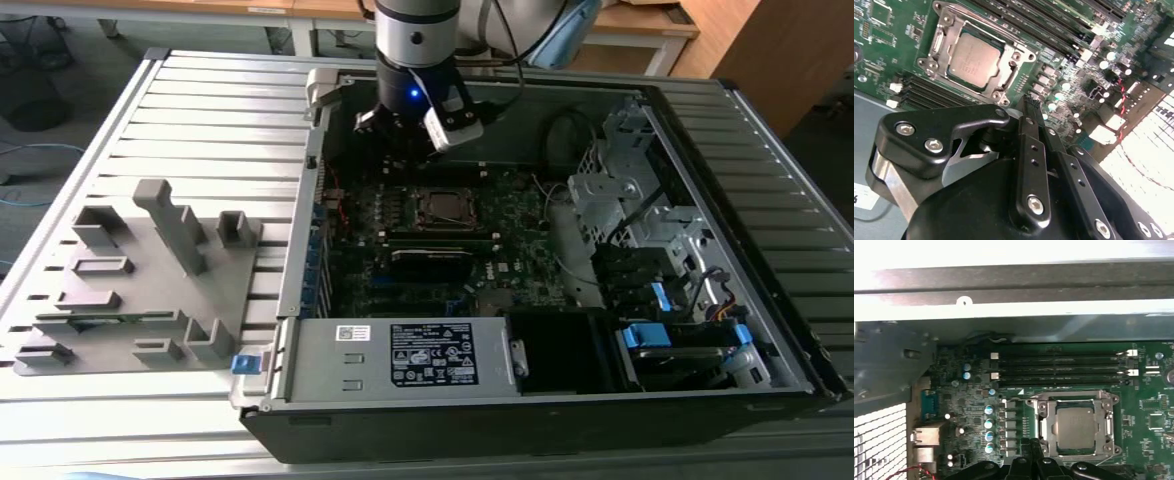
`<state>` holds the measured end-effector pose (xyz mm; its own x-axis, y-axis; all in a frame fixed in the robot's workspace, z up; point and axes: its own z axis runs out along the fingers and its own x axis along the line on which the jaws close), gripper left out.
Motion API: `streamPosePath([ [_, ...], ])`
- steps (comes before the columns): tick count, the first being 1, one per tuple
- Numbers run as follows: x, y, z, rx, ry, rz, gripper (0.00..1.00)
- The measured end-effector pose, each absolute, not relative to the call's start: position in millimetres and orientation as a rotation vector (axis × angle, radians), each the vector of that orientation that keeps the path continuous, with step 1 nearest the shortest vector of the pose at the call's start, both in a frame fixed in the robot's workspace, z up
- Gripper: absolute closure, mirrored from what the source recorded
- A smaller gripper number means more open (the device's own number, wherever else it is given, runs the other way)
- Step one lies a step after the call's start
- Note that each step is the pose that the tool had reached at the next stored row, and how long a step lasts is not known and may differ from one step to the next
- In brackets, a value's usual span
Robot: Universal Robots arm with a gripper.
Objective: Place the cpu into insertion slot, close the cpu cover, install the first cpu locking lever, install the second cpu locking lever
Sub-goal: 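Install the first cpu locking lever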
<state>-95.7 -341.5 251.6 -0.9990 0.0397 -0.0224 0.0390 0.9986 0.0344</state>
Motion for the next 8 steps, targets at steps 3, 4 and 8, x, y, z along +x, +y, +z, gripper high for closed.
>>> streamPosePath([
  [3, -95.8, -341.5, 251.6, 0.061, 3.117, 0.053, 0.89],
  [4, -95.8, -341.6, 252.0, 0.061, 3.118, 0.053, 0.89],
  [8, -95.8, -341.5, 255.9, 0.061, 3.117, 0.054, 0.89],
])
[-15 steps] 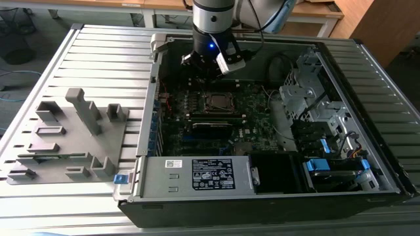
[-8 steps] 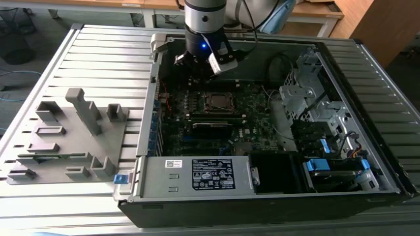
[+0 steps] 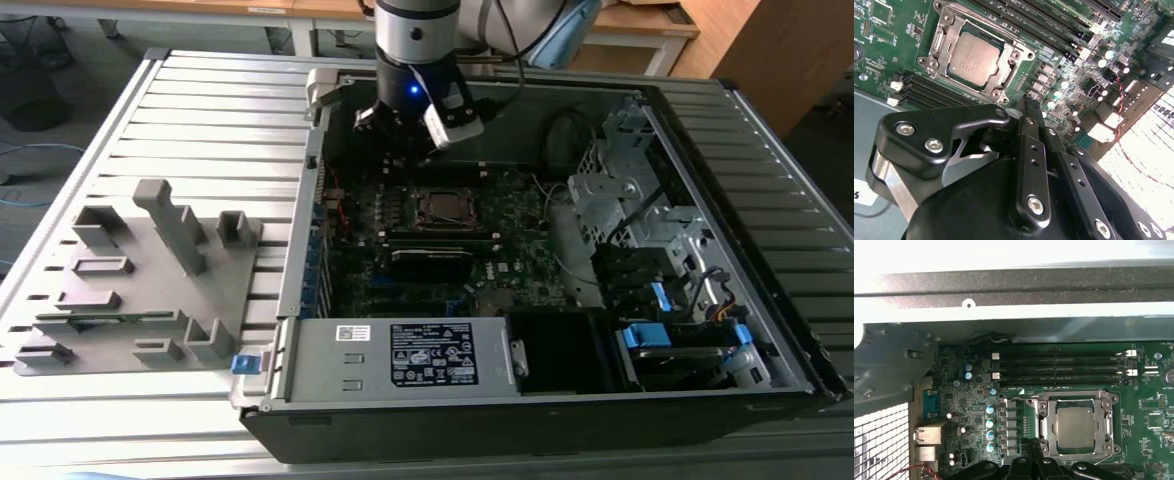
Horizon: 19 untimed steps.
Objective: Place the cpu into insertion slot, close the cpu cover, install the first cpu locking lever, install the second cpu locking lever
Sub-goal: 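Install the first cpu locking lever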
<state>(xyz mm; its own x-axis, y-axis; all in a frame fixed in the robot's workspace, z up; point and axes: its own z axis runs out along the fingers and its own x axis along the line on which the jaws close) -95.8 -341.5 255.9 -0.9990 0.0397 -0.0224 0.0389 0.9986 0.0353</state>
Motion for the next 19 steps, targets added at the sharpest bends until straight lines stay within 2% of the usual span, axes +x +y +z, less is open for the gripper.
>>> streamPosePath([
  [19, -114, -342, 262, 0.061, 3.116, 0.057, 0.89],
])
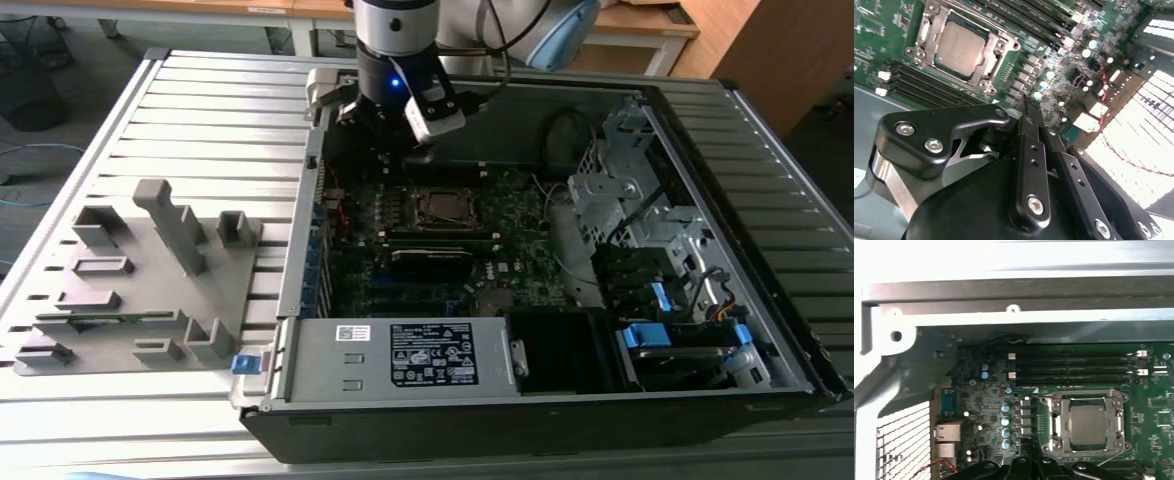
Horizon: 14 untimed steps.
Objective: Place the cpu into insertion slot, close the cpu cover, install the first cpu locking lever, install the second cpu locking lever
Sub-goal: 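Install the first cpu locking lever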
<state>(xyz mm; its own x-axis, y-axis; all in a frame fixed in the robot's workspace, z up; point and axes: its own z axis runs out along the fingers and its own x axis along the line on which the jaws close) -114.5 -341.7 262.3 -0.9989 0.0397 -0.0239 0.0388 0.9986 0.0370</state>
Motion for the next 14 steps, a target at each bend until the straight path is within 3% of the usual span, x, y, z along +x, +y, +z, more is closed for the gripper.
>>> streamPosePath([
  [14, -120.5, -337.9, 261.7, 0.061, 3.116, 0.068, 0.89],
])
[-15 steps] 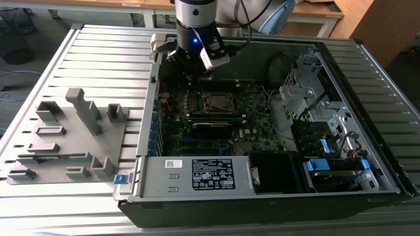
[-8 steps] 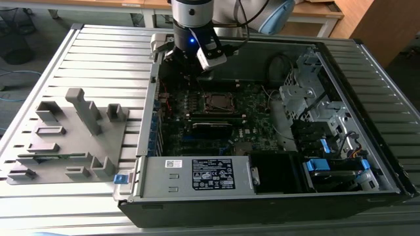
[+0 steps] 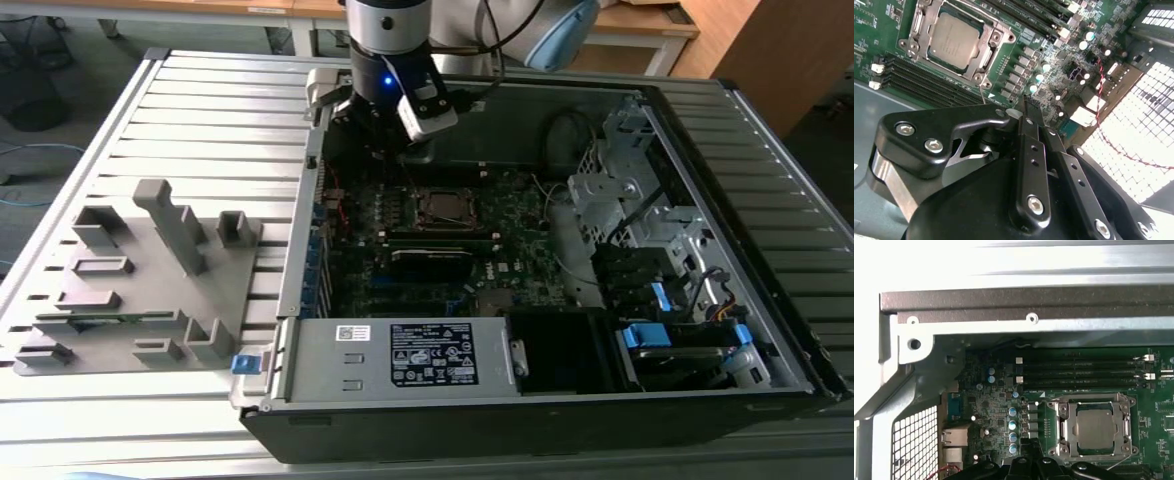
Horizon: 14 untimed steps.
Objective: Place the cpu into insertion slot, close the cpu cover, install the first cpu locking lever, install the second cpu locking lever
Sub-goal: 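Install the first cpu locking lever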
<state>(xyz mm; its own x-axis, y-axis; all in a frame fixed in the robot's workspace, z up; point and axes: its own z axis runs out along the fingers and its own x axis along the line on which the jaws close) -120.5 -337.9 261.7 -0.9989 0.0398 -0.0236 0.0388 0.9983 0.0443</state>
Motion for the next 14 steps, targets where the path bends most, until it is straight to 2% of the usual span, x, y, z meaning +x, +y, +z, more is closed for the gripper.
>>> streamPosePath([
  [14, -122, -324, 258, 0.061, 3.116, 0.069, 0.89],
])
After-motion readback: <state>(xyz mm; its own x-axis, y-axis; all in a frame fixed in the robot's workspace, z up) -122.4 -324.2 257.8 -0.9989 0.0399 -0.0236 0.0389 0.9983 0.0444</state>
